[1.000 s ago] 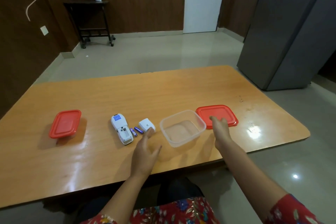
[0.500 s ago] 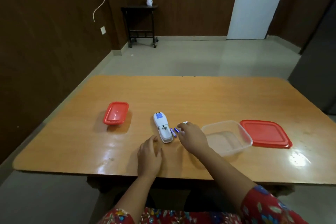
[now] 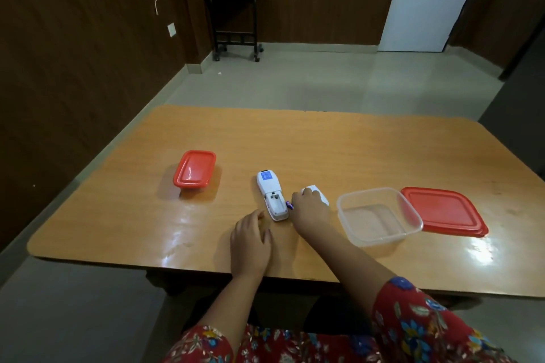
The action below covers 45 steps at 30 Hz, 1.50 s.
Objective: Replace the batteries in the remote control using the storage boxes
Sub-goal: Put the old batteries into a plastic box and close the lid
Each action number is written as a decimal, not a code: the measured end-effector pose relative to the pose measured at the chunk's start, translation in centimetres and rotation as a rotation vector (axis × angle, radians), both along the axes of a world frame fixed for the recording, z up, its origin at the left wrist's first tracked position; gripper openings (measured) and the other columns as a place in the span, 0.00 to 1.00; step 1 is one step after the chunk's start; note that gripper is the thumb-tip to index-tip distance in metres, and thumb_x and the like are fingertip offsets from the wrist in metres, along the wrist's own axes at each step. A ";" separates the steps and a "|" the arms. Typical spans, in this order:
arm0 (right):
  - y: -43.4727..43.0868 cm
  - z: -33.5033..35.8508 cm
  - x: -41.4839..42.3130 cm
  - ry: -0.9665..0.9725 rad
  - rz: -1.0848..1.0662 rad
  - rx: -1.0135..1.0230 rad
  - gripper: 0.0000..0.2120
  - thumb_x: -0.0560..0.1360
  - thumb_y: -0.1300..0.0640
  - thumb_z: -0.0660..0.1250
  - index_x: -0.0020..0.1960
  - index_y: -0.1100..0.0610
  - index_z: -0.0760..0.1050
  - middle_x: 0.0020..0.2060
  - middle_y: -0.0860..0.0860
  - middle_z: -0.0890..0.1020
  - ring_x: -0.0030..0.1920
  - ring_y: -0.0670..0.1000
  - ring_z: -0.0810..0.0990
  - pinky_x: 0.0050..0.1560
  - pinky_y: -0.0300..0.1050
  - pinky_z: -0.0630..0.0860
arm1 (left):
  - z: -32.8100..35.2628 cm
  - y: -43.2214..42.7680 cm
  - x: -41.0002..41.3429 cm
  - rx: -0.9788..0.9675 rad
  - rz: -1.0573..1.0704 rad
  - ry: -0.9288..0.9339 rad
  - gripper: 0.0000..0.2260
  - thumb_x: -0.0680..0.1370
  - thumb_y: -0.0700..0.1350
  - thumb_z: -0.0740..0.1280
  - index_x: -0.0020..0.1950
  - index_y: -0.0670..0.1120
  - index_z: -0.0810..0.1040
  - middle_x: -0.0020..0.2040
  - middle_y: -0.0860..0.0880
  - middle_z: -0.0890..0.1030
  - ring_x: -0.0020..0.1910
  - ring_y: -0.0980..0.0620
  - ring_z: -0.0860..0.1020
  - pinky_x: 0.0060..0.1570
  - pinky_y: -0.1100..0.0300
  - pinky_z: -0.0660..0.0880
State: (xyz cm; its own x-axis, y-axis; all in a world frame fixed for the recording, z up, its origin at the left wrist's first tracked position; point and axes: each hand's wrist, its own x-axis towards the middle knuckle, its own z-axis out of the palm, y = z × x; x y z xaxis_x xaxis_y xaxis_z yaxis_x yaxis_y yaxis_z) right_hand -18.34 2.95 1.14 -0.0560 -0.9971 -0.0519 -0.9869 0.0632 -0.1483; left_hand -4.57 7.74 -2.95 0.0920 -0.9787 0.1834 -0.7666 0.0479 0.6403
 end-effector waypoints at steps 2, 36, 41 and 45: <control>0.0 0.0 -0.2 -0.074 -0.021 0.008 0.12 0.80 0.55 0.57 0.60 0.58 0.72 0.60 0.57 0.72 0.59 0.57 0.73 0.49 0.48 0.72 | 0.0 0.0 0.0 -0.005 -0.004 -0.008 0.18 0.76 0.45 0.64 0.66 0.49 0.72 0.64 0.52 0.77 0.64 0.52 0.72 0.64 0.55 0.68; 5.6 2.9 -15.6 -0.301 -0.218 -0.052 0.08 0.73 0.54 0.66 0.50 0.49 0.80 0.50 0.43 0.83 0.52 0.46 0.80 0.44 0.40 0.74 | 1.0 0.1 -12.2 0.119 -0.494 0.168 0.50 0.63 0.64 0.73 0.77 0.55 0.50 0.75 0.54 0.62 0.73 0.55 0.61 0.68 0.62 0.59; 7.1 4.2 -20.8 -0.450 -0.445 -0.505 0.08 0.75 0.56 0.65 0.52 0.53 0.80 0.46 0.50 0.85 0.48 0.52 0.82 0.44 0.46 0.78 | 1.0 0.3 -12.2 0.057 -0.475 0.175 0.48 0.64 0.59 0.74 0.77 0.53 0.53 0.75 0.55 0.62 0.74 0.57 0.61 0.69 0.64 0.58; 7.4 2.7 -26.9 -0.230 -0.694 -0.291 0.21 0.76 0.50 0.64 0.67 0.54 0.70 0.63 0.55 0.76 0.64 0.58 0.72 0.56 0.53 0.74 | 0.7 0.4 -12.2 -0.014 -0.508 0.108 0.41 0.65 0.59 0.73 0.74 0.59 0.58 0.76 0.57 0.59 0.75 0.58 0.59 0.70 0.61 0.60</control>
